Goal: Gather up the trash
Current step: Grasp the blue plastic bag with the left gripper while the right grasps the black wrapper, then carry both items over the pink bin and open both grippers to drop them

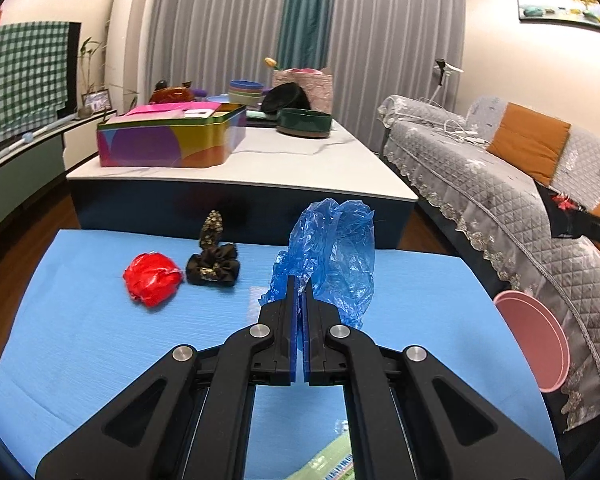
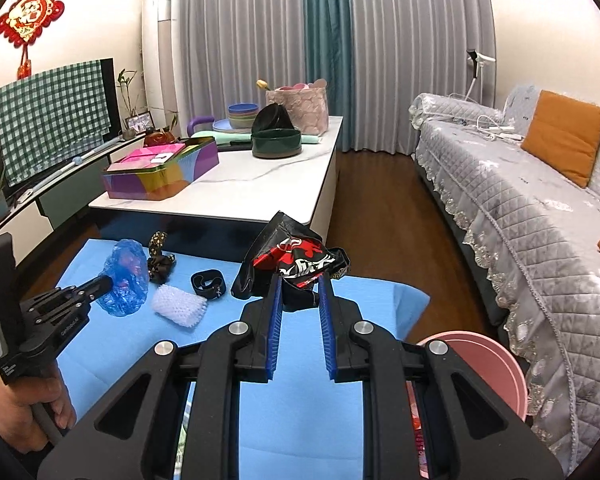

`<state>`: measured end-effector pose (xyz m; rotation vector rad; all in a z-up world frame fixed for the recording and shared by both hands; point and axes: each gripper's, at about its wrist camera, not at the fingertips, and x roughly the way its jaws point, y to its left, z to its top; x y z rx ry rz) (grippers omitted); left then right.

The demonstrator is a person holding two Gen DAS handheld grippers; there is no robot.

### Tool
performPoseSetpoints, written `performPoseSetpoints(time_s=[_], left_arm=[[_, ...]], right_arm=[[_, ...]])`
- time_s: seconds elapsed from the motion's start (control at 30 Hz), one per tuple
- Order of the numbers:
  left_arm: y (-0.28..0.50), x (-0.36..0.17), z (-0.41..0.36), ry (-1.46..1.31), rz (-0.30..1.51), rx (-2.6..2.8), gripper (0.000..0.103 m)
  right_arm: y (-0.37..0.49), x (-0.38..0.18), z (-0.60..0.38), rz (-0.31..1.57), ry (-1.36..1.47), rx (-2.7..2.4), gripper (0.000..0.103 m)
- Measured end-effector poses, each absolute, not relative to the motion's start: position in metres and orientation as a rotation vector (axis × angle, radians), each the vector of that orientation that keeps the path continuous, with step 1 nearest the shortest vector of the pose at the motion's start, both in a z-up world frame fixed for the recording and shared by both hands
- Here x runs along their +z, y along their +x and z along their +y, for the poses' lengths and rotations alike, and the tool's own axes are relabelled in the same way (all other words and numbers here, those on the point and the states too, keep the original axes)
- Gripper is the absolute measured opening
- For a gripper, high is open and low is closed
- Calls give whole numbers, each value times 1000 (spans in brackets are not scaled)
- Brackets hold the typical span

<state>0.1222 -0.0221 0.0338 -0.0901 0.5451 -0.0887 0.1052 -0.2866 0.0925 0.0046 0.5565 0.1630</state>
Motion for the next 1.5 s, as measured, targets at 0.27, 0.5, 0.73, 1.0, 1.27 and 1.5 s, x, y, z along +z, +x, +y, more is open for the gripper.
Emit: performPoseSetpoints(time_s=[0.27, 0.5, 0.73, 1.0, 1.27, 1.5], left_arm=[[117, 32, -48, -60, 552, -130, 1], [118, 28, -72, -39, 561, -165, 1], [120, 25, -97, -18, 566, -204, 1], [120, 23, -122, -4, 567, -246, 1], [117, 22, -143, 10, 571, -280, 1], [116, 23, -160, 18, 579, -310, 1]], right_arm=[[91, 78, -314, 532, 54, 106, 18], [87, 74, -335, 521, 58, 64, 18], [83, 72, -349, 511, 48, 30, 19], [77, 68, -367, 516, 47, -9, 19], [69, 69, -382, 504, 46, -45, 19], [66, 73, -394, 492, 61, -82, 19]])
